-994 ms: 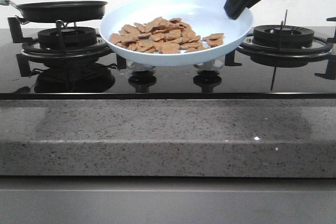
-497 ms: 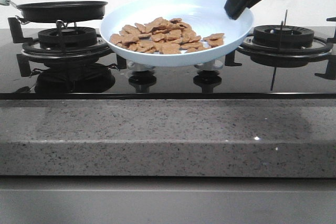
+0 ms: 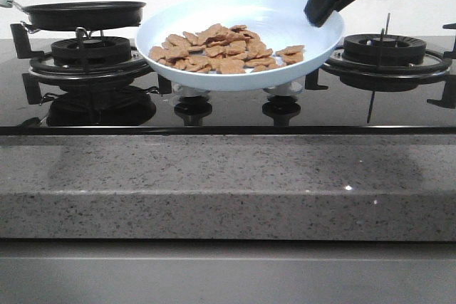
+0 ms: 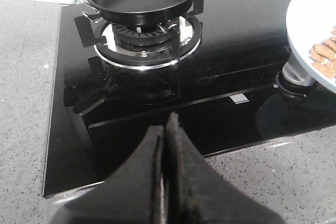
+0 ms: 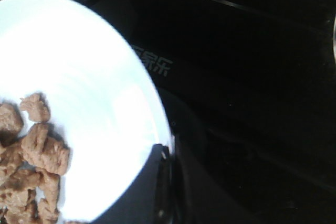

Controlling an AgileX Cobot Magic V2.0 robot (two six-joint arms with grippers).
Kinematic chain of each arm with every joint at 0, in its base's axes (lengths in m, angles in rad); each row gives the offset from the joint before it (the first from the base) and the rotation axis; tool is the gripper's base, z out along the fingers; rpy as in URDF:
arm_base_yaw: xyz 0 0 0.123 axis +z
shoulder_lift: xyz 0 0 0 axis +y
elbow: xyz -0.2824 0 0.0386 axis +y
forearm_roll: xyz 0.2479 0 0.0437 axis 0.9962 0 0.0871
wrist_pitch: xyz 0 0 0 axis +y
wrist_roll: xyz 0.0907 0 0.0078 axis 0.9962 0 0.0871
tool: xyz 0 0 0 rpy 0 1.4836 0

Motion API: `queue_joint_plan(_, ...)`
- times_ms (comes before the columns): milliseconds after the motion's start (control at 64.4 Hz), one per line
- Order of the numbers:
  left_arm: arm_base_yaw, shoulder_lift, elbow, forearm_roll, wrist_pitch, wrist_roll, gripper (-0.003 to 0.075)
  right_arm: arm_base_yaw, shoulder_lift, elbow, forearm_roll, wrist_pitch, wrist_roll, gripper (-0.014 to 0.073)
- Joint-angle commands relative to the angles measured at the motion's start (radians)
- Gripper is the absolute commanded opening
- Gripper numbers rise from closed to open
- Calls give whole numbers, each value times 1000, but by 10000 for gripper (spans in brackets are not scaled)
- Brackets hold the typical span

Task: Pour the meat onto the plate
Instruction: 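Return the frying pan to its burner with the left gripper and release, then lower the plate of meat onto the stove with the right gripper and release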

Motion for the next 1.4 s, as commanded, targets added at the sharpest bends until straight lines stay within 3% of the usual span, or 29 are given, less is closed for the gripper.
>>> queue_joint_plan(0, -2, 0, -26, -29, -95, -10, -20, 0, -34, -27, 35, -48, -6, -63)
queue_joint_plan(202, -2, 0, -26, -35, -115, -10, -20, -10, -9, -49, 102, -35, -4, -63)
queue_joint_plan(435, -2, 0, -26, -35, -115, -10, -20, -80, 98, -207, 191, 13, -3, -61)
queue_joint_plan(683, -2, 0, -26, -35, -115, -10, -20, -144, 254, -376, 200, 14, 14, -61)
queue_joint_plan(947, -2, 0, -26, -35, -115, -10, -20, -157, 352, -420, 199, 11, 14, -53)
queue_joint_plan(1102, -2, 0, -26, -35, -115, -10, -20, -157, 362, -420, 194, 32, 14, 66)
queue_joint_plan(1242, -2, 0, -26, -35, -115, -10, -20, -157, 362, -420, 194, 30, 14, 255)
queue_joint_plan(1382, -2, 0, -26, -35, -115, -10, -20, -157, 361, -434, 192, 36, 14, 287)
